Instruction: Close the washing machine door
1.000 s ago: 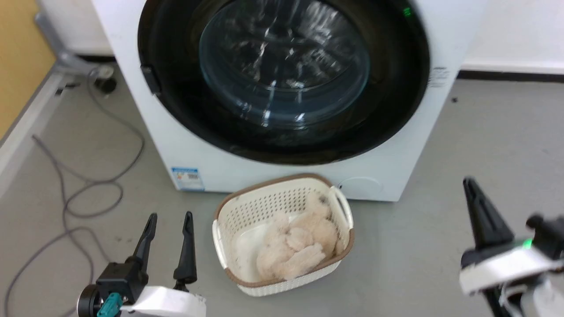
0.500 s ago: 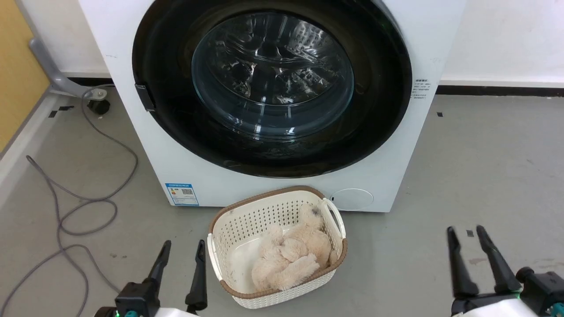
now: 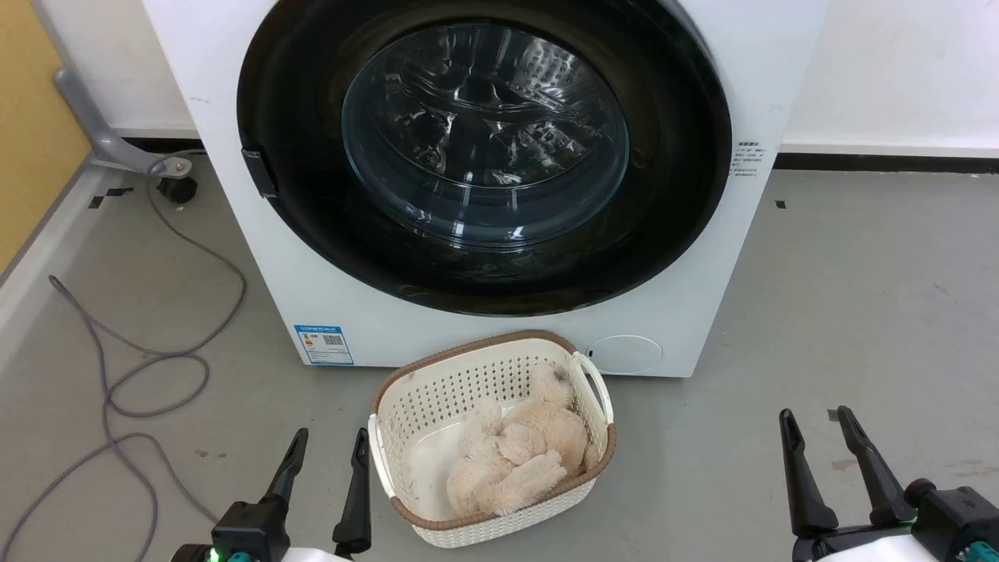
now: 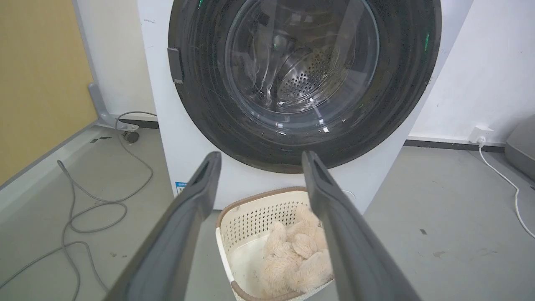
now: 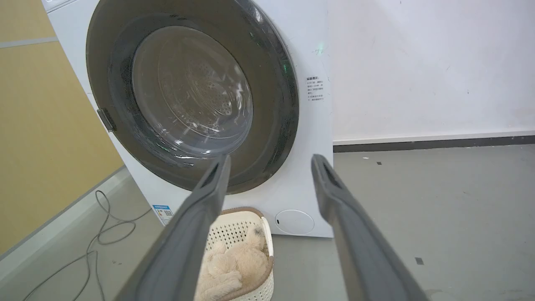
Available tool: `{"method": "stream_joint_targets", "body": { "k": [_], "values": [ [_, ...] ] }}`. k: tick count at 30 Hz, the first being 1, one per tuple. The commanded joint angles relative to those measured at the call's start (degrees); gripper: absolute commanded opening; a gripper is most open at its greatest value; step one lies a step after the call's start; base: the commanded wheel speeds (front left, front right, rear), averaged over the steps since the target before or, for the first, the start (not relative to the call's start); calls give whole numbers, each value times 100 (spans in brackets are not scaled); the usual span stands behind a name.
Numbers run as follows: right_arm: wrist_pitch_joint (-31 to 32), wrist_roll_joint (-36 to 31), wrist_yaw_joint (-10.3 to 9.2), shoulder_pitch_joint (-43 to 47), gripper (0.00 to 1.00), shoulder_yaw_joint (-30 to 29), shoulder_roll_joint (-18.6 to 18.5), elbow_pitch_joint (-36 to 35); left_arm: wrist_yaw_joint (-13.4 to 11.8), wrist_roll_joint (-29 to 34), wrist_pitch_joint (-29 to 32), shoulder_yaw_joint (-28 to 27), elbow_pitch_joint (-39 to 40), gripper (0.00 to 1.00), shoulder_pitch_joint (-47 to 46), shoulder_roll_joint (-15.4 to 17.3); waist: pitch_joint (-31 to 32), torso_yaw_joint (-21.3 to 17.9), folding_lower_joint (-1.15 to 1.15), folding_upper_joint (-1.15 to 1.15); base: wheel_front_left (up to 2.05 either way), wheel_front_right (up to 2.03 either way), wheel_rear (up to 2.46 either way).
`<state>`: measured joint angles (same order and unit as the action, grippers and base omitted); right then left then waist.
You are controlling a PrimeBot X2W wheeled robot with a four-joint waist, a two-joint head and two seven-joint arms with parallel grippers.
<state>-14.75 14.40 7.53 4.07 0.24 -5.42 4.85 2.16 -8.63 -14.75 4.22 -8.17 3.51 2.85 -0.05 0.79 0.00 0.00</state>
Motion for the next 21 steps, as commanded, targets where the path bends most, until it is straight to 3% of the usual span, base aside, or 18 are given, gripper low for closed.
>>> {"method": "stream_joint_targets", "body": {
  "k": [1, 9, 10, 21],
  "values": [
    [-25, -30, -4, 21, 100, 8, -11, 0, -23, 36, -25, -10, 11, 100, 16, 3, 5, 1, 0, 0, 0, 0, 0],
    [-25, -10, -4, 3, 100, 37, -35, 11, 3, 48, -25, 20, 78, 100, 19, 3, 24, 0, 0, 0, 0, 0, 0],
    [3, -1, 1, 0, 0, 25, -9, 6, 2, 3, 5, 23, 57, 0, -1, 0, 24, -1, 0, 0, 0, 0, 0],
    [92, -86, 1, -25, 0, 18, 7, -23, -11, 54, 100, -1, 95, 0, -22, 0, 24, -6, 0, 0, 0, 0, 0]
  ]
}}
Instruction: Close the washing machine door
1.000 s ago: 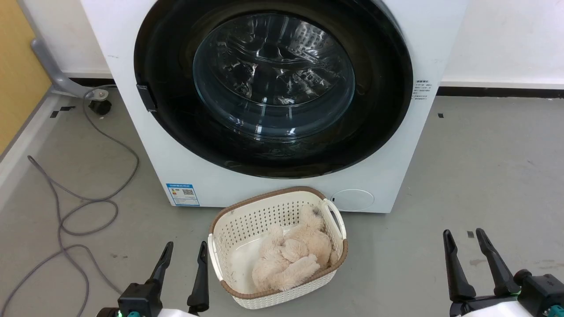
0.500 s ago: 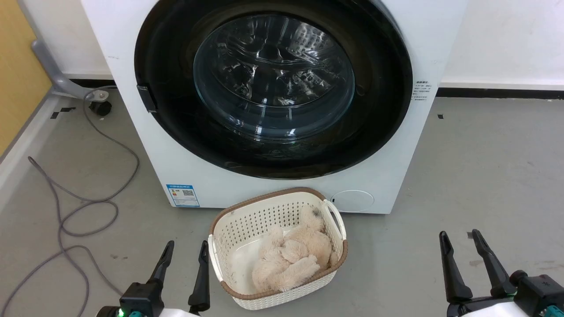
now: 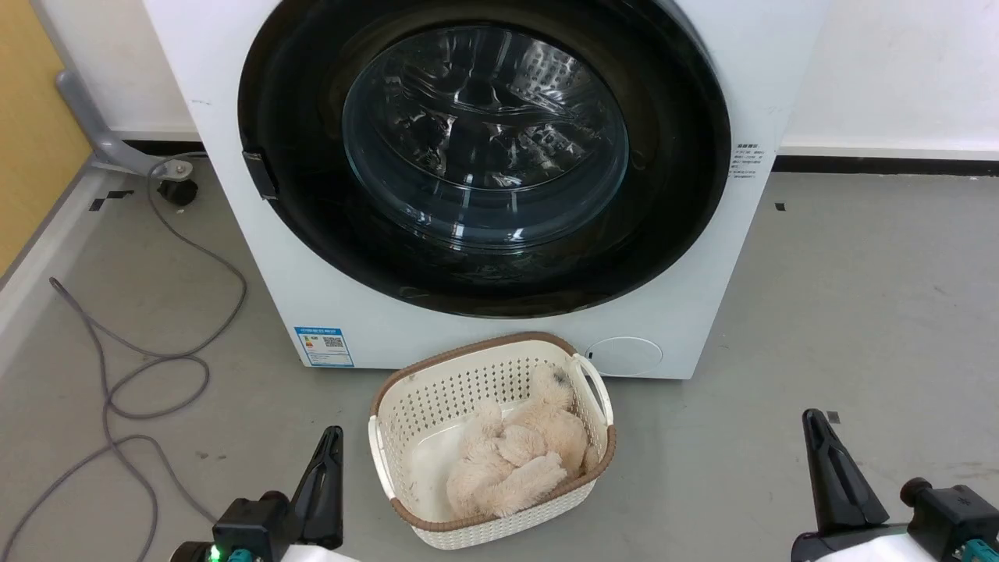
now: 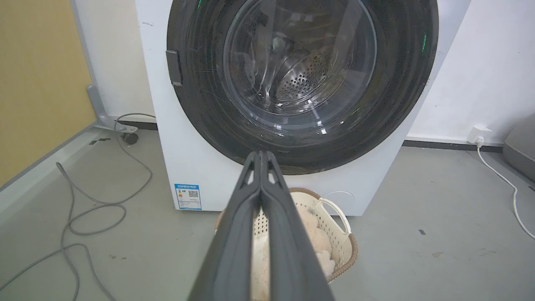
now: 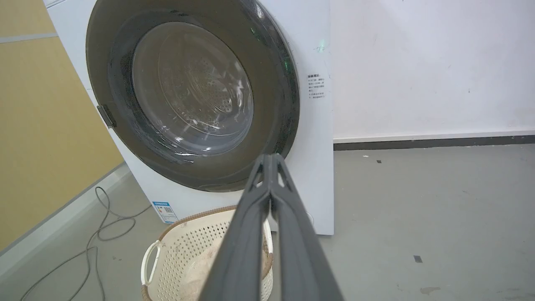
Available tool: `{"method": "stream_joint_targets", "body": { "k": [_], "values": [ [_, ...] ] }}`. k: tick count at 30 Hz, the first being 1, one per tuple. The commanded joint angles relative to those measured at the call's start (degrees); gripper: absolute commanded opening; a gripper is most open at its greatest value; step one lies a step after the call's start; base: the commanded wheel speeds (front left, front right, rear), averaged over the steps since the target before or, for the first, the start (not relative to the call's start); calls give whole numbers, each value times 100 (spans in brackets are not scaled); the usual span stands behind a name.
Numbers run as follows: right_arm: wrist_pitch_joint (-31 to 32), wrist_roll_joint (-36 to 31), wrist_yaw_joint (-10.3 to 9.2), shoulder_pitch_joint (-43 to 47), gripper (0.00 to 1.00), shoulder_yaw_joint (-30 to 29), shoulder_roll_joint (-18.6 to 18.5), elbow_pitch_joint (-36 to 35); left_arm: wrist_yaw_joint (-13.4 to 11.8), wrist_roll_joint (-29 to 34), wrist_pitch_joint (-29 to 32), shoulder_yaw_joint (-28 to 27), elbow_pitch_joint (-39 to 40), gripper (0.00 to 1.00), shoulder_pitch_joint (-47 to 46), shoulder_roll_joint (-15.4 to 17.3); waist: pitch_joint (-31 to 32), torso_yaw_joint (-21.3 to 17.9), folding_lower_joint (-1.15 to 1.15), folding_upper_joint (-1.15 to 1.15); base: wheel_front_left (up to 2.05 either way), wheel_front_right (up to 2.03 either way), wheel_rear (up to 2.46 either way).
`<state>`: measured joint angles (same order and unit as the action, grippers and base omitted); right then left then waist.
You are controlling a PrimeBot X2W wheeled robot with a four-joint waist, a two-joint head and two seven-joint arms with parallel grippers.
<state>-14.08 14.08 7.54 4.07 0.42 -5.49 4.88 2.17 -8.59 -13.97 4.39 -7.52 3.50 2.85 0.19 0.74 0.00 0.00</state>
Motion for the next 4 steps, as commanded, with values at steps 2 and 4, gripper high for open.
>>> {"method": "stream_joint_targets", "body": {
  "k": [2, 4],
  "values": [
    [48, -78, 0, -31, 0, -1, 18, -34, -16, 64, 45, -25, 43, 0, -27, 0, -1, -2, 0, 0, 0, 0, 0],
    [72, -101, 0, -37, 0, -2, 22, -42, -19, 78, 69, -32, 55, 0, -32, 0, -1, -3, 0, 0, 0, 0, 0]
  ]
}}
